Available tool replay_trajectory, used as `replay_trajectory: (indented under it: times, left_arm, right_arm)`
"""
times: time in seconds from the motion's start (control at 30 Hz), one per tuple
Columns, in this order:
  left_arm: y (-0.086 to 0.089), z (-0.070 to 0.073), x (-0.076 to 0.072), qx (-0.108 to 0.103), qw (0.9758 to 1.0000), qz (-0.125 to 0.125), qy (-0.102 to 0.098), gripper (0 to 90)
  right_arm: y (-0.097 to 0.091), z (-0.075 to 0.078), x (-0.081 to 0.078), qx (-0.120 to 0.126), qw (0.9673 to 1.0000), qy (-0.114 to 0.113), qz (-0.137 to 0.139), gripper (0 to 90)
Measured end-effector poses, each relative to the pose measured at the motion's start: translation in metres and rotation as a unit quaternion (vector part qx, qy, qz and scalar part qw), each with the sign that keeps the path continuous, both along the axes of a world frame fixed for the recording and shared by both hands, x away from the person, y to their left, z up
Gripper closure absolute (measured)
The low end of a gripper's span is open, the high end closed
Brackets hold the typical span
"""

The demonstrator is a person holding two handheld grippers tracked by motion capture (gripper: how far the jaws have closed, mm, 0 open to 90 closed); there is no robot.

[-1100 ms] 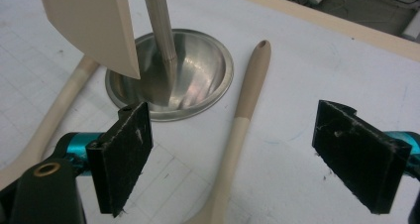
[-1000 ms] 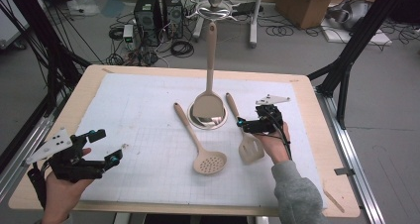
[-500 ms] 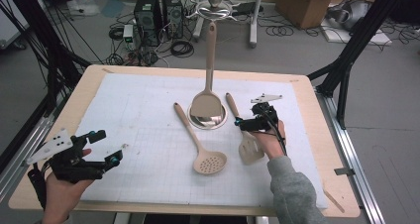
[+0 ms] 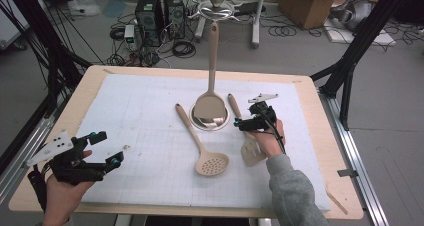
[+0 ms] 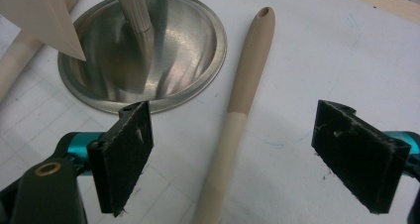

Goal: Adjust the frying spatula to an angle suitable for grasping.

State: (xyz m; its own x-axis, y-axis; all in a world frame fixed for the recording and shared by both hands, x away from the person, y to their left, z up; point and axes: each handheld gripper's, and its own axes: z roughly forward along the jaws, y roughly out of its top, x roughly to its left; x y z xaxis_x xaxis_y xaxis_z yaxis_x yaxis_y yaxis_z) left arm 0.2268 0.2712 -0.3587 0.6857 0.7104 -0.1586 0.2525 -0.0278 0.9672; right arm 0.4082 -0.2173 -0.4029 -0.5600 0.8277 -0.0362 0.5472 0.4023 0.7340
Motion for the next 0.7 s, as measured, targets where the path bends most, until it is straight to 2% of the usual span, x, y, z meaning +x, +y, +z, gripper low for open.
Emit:
replay_trajectory:
  times: [0.7]
  left_arm:
    - [0.002, -0.002, 0.0, 0.0, 1.0, 0.001, 0.003, 6.0]
  right_arm:
    - [0.003, -0.015, 0.012, -0.014, 0.9995, 0.027, -0.007, 15.8]
